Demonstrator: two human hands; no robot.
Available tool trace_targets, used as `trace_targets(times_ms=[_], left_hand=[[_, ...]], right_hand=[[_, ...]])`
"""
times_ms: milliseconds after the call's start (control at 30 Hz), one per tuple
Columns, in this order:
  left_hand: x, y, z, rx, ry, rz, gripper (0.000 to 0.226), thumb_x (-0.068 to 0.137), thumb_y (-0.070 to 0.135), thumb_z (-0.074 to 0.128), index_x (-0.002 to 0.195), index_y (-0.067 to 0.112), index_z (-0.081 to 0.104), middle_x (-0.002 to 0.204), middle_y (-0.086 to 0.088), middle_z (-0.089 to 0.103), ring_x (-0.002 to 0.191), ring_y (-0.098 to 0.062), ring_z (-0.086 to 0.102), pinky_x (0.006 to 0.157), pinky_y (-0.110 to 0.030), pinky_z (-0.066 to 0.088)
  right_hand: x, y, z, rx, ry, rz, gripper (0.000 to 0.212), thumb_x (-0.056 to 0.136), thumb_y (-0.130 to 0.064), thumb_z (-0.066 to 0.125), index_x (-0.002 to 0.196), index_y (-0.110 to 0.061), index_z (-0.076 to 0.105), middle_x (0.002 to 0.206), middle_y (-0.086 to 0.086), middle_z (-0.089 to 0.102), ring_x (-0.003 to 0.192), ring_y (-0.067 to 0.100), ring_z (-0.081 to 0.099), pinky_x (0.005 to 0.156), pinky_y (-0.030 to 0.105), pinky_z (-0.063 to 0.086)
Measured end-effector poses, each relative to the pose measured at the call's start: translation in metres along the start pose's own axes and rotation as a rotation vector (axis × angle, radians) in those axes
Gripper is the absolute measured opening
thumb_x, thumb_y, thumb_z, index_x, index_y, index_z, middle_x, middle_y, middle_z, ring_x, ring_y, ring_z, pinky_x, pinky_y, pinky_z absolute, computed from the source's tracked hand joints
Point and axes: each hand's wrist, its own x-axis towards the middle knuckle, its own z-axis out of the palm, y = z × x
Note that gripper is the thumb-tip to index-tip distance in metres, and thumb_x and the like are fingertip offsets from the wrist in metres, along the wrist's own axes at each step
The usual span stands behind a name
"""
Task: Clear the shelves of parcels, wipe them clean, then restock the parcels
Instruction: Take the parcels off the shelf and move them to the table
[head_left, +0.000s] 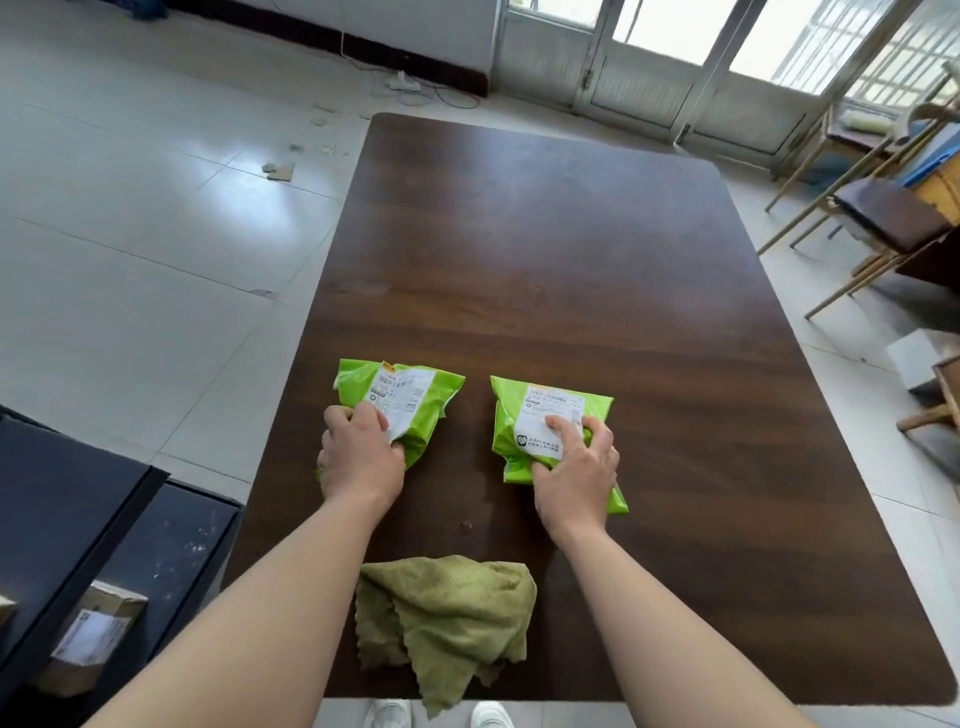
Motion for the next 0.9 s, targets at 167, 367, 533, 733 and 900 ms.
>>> trace_targets(times_ms=[167,367,533,733,900], left_hand=[[0.003,0.005,0.019,0.026,-0.024,-0.084,0.023,0.085,0.02,0.065,0.1,0.02,0.047,0.121,-0.008,0.032,0.107,-0.029,0.045,0.093,-0.041,0.044],[0.0,0.012,0.025,0.082,-0.071,-0.105,0.039,0.08,0.036,0.07,0.106,0.024,0.044,0.127,-0.008,0.029,0.115,-0.03,0.041,0.098,-0.041,0.04],[-0.017,0.013,0.011,0.025,-0.036,-0.091,0.053,0.084,0.041,0.065,0.129,0.024,0.043,0.135,-0.008,0.032,0.123,-0.029,0.039,0.103,-0.041,0.035],[-0.062,0.001,-0.032,-0.217,0.104,-0.103,0.03,0.088,0.027,0.06,0.116,0.017,0.056,0.119,-0.005,0.051,0.106,-0.024,0.055,0.092,-0.036,0.046],[-0.112,-0.041,-0.053,-0.377,0.218,-0.198,0.011,0.091,0.024,0.056,0.102,0.021,0.058,0.093,0.007,0.06,0.089,-0.016,0.058,0.075,-0.027,0.044]], right_hand=[[0.016,0.016,0.009,0.014,-0.084,-0.034,0.056,0.083,-0.01,0.067,0.134,-0.027,0.052,0.15,0.007,0.024,0.138,0.027,0.024,0.116,0.038,0.024],[0.025,0.025,0.008,-0.082,-0.185,-0.103,0.061,0.086,-0.024,0.067,0.141,-0.03,0.042,0.159,0.007,0.012,0.148,0.03,0.002,0.121,0.042,0.004],[0.021,0.009,-0.007,-0.101,-0.179,-0.203,0.059,0.086,-0.035,0.066,0.141,-0.031,0.044,0.16,0.004,0.013,0.148,0.027,-0.003,0.119,0.041,0.0],[-0.008,-0.037,-0.028,0.034,-0.263,-0.408,0.046,0.086,-0.026,0.066,0.131,-0.023,0.057,0.155,0.009,0.028,0.146,0.024,0.018,0.119,0.035,0.013],[-0.055,-0.074,-0.022,0.109,-0.417,-0.599,0.032,0.086,-0.017,0.064,0.118,-0.014,0.066,0.141,0.007,0.049,0.127,0.024,0.049,0.111,0.034,0.033]])
